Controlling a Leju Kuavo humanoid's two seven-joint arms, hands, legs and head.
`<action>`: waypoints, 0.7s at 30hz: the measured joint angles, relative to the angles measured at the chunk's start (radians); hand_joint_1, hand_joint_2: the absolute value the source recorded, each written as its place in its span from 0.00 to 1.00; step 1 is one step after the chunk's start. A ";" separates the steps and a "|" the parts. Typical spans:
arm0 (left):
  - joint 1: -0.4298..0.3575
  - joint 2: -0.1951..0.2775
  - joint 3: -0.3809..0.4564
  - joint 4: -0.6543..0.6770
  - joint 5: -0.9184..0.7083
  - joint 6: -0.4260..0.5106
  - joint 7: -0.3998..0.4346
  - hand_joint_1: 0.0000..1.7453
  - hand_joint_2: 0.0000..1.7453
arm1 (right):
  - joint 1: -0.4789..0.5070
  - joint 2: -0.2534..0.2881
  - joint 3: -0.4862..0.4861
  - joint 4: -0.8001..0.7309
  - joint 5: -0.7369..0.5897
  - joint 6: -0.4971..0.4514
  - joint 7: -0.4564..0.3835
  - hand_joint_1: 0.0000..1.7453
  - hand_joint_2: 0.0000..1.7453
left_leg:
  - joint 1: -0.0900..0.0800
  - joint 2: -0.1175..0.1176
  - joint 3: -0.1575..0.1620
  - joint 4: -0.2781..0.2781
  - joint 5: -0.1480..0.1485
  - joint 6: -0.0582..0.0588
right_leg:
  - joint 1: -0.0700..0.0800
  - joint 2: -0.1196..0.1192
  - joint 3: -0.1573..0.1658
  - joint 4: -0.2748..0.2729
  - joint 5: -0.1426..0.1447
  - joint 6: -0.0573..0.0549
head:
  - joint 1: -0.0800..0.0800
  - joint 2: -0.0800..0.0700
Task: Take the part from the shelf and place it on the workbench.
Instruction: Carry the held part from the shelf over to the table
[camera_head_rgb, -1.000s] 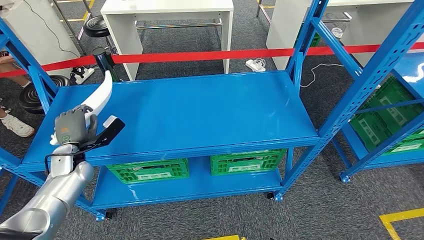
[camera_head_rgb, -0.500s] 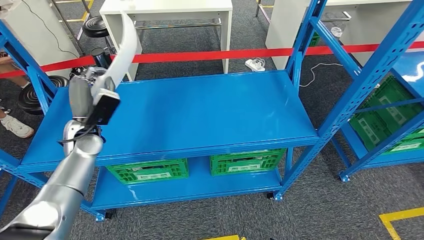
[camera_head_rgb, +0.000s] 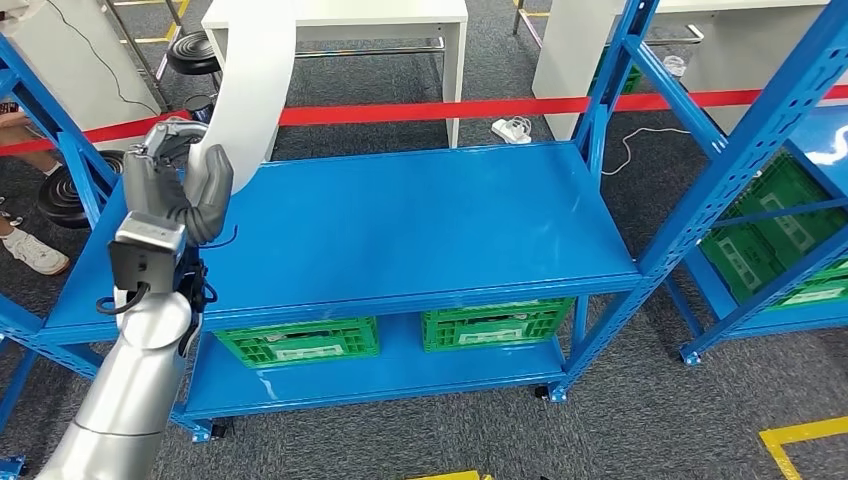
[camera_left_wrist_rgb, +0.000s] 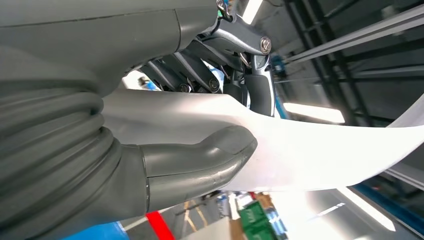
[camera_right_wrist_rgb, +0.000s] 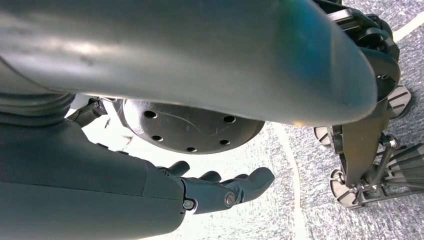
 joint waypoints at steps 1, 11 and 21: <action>0.007 0.002 0.000 -0.021 0.000 -0.006 0.000 1.00 1.00 | 0.000 -0.001 0.000 0.000 0.001 0.000 0.000 0.00 0.00 | 0.003 0.001 0.003 -0.005 0.005 0.004 | 0.000 0.000 -0.001 0.006 -0.006 0.003 | 0.000 0.000; 0.050 0.007 0.000 -0.106 -0.003 -0.034 0.002 1.00 1.00 | -0.002 -0.007 0.000 0.000 0.007 0.001 0.000 0.00 0.00 | 0.019 0.004 -0.022 0.010 0.018 -0.003 | -0.013 0.002 0.005 0.094 -0.064 0.024 | 0.005 0.000; 0.072 0.015 -0.001 -0.139 -0.010 -0.067 0.001 1.00 1.00 | -0.002 -0.005 0.000 0.000 0.027 0.008 0.000 0.00 0.00 | 0.024 0.001 -0.106 0.238 -0.142 -0.065 | -0.012 0.003 -0.013 0.030 -0.011 -0.038 | 0.000 0.000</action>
